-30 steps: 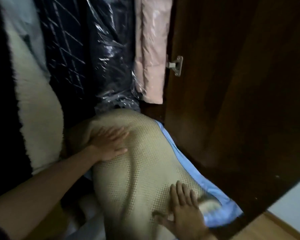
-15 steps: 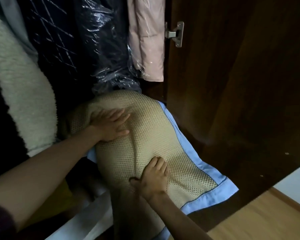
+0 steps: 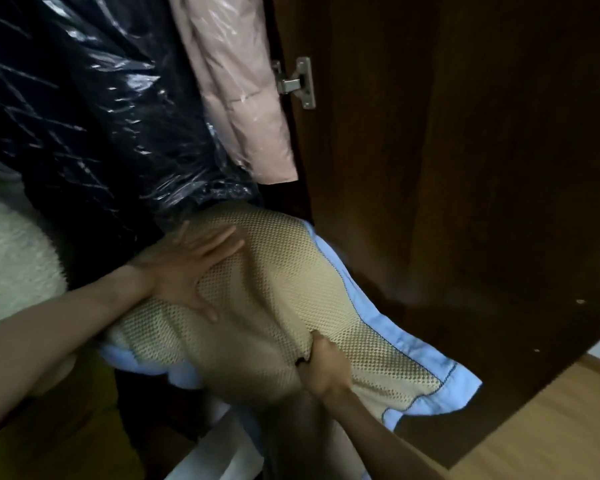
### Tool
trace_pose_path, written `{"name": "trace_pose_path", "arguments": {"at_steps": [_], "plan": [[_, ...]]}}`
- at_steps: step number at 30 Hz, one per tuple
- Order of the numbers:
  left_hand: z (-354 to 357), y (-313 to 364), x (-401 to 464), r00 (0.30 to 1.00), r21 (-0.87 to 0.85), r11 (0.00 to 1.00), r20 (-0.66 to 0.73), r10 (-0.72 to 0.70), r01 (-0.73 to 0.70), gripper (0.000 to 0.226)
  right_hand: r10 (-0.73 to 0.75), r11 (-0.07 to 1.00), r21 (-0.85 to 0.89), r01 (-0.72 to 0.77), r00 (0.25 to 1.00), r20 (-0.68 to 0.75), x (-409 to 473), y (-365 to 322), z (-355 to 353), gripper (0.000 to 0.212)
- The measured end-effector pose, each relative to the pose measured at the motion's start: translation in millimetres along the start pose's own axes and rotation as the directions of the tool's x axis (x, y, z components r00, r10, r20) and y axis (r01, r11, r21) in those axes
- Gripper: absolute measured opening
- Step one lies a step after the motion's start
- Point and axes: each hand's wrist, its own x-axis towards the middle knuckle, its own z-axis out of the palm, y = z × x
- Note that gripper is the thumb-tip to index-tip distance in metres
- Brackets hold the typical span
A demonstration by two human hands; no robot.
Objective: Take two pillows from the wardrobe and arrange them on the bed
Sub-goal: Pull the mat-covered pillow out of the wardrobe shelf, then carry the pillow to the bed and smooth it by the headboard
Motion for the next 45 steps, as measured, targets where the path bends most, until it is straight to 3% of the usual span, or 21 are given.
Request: {"name": "trace_pose_path", "arguments": {"at_steps": [3, 7, 10, 13, 16, 19, 22, 25, 31, 34, 37, 41, 45], "plan": [[17.1, -2.2, 13.6, 0.990, 0.109, 0.993, -0.140, -0.037, 0.052, 0.143, 0.013, 1.000, 0.015, -0.013, 1.000, 0.004, 10.4, 8.5, -12.7, 0.035], [36.3, -3.3, 35.9, 0.967, 0.073, 0.993, -0.245, -0.071, 0.091, 0.139, 0.009, 0.996, 0.089, -0.008, 1.000, -0.008, 7.1, 18.4, -22.3, 0.028], [42.0, -5.1, 46.1, 0.918, 0.111, 0.994, -0.395, 0.038, 0.007, 0.115, 0.020, 0.993, 0.119, -0.014, 0.999, -0.046, -1.2, 17.1, -25.9, 0.030], [40.7, -1.6, 52.3, 0.853, 0.111, 0.982, -0.488, 0.185, -0.149, 0.087, 0.047, 0.993, 0.115, -0.039, 0.997, -0.067, -13.0, 13.9, -31.6, 0.051], [18.2, 8.6, 57.6, 0.855, 0.083, 0.972, -0.462, 0.234, -0.221, 0.082, 0.090, 0.994, 0.069, -0.081, 0.987, -0.134, -27.0, 15.1, -44.7, 0.078], [-2.0, 24.9, 59.3, 0.879, 0.025, 0.975, -0.428, 0.209, -0.219, 0.088, 0.088, 0.996, -0.008, -0.093, 0.965, -0.245, -43.5, 25.7, -67.6, 0.075], [-18.0, 56.7, 56.3, 0.859, -0.018, 0.962, -0.456, 0.234, -0.271, 0.096, 0.060, 0.989, -0.106, -0.103, 0.933, -0.354, -72.6, 45.0, -98.4, 0.077], [-33.8, 112.9, 51.6, 0.848, -0.054, 0.931, -0.434, 0.304, -0.362, 0.096, 0.112, 0.970, -0.152, -0.189, 0.904, -0.412, -122.8, 75.8, -127.2, 0.079], [-57.4, 270.8, 50.4, 0.755, -0.126, 0.790, -0.417, 0.507, -0.600, 0.099, 0.296, 0.864, -0.198, -0.463, 0.785, -0.544, -277.6, 140.3, -167.7, 0.087], [-66.8, 357.3, 42.2, 0.655, -0.166, 0.661, -0.440, 0.614, -0.732, 0.089, 0.410, 0.763, -0.186, -0.619, 0.686, -0.601, -365.2, 163.7, -179.9, 0.082], [-84.4, 454.6, 22.2, 0.534, -0.101, 0.554, -0.457, 0.711, -0.826, 0.082, 0.533, 0.661, -0.101, -0.743, 0.560, -0.635, -458.9, 189.6, -179.9, 0.077], [-112.9, 586.8, -14.3, 0.351, 0.001, 0.402, -0.487, 0.800, -0.916, 0.075, 0.619, 0.540, 0.027, -0.841, 0.376, -0.689, -580.8, 222.6, -164.6, 0.085], [-132.5, 707.6, -63.8, 0.139, 0.121, 0.227, -0.495, 0.858, -0.966, 0.077, 0.677, 0.430, 0.163, -0.888, 0.197, -0.709, -690.2, 238.0, -143.1, 0.075]]}}
